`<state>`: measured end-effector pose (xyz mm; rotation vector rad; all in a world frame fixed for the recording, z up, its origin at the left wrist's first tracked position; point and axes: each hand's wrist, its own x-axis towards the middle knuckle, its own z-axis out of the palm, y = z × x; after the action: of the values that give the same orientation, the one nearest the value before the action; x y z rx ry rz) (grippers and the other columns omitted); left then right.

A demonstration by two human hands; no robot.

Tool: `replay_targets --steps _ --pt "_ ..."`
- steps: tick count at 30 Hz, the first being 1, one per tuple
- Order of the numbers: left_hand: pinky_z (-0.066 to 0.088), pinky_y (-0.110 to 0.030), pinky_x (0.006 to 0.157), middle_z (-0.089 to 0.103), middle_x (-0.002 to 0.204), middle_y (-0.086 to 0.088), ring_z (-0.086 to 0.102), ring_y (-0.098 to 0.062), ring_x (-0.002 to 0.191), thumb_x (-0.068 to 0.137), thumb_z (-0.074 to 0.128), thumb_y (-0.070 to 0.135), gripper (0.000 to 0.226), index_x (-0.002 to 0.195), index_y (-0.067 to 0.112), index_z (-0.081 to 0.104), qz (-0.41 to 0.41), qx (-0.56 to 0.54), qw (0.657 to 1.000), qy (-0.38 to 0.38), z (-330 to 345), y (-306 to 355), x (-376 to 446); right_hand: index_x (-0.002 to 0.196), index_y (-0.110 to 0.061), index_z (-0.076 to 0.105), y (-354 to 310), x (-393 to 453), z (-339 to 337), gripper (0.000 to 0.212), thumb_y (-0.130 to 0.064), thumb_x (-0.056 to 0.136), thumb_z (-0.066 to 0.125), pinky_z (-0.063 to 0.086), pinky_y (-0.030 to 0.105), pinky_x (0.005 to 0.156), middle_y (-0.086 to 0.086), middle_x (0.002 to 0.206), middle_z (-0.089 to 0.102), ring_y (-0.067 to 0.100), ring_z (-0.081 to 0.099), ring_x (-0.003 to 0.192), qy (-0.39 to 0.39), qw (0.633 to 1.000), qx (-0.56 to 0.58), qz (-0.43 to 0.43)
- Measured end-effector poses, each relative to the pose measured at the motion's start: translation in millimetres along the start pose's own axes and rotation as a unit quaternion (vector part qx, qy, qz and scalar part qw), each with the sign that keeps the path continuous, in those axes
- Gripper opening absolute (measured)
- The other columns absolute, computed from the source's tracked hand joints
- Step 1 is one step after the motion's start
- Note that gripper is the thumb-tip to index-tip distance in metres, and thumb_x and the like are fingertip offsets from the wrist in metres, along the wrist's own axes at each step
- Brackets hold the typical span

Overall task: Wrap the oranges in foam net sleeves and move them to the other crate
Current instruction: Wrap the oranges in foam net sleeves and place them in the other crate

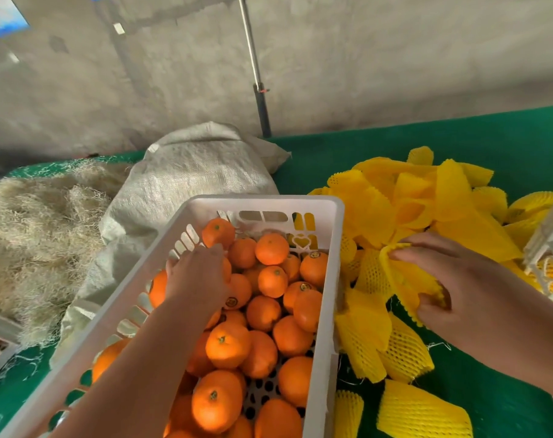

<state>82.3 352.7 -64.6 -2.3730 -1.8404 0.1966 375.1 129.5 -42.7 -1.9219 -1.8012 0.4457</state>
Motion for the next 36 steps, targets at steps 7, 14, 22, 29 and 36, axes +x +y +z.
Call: replay_targets --steps 7,14,22,29,36 --pt "0.045 -0.031 0.07 0.059 0.098 0.015 0.062 -0.017 0.094 0.068 0.08 0.069 0.072 0.128 0.036 0.057 0.03 -0.273 0.95 0.147 -33 25 -20 0.149 -0.048 0.044 9 4 4 0.069 -0.03 0.089 0.07 0.039 0.0 0.069 -0.044 0.137 0.026 -0.021 0.042 0.103 0.035 0.999 -0.022 -0.019" --pt "0.056 -0.011 0.074 0.071 0.121 0.016 0.07 -0.003 0.109 0.065 0.092 0.055 0.066 0.122 0.044 0.061 0.207 -0.654 0.725 0.071 -76 73 -78 0.152 -0.048 0.033 11 5 9 0.069 -0.036 0.094 0.068 0.036 -0.003 0.079 -0.039 0.148 0.021 -0.034 0.034 0.102 0.026 0.999 -0.026 -0.035" --pt "0.063 -0.037 0.079 0.073 0.122 0.001 0.073 -0.022 0.108 0.054 0.103 0.036 0.072 0.116 0.039 0.067 0.291 -0.703 0.63 -0.156 -64 120 -115 0.133 -0.051 0.052 2 6 5 0.053 -0.043 0.089 0.08 0.051 0.016 0.095 -0.036 0.132 0.043 -0.007 0.046 0.129 0.037 0.992 0.071 -0.103" --pt "0.065 -0.035 0.074 0.075 0.115 0.011 0.076 -0.014 0.1 0.044 0.1 0.062 0.079 0.114 0.053 0.064 0.258 -0.642 0.715 -0.098 -59 123 -121 0.14 -0.062 0.023 4 3 2 0.085 -0.055 0.08 0.082 0.028 -0.009 0.092 -0.054 0.141 0.01 -0.03 0.022 0.128 0.075 0.992 0.042 -0.092" --pt "0.056 -0.01 0.07 0.072 0.11 0.025 0.072 0.001 0.097 0.041 0.086 0.078 0.075 0.11 0.064 0.061 0.183 -0.625 0.756 -0.062 -63 119 -110 0.142 -0.065 0.012 -9 1 0 0.08 -0.049 0.093 0.073 0.04 -0.004 0.075 -0.053 0.145 0.003 -0.025 0.031 0.123 0.089 0.992 0.004 -0.085"
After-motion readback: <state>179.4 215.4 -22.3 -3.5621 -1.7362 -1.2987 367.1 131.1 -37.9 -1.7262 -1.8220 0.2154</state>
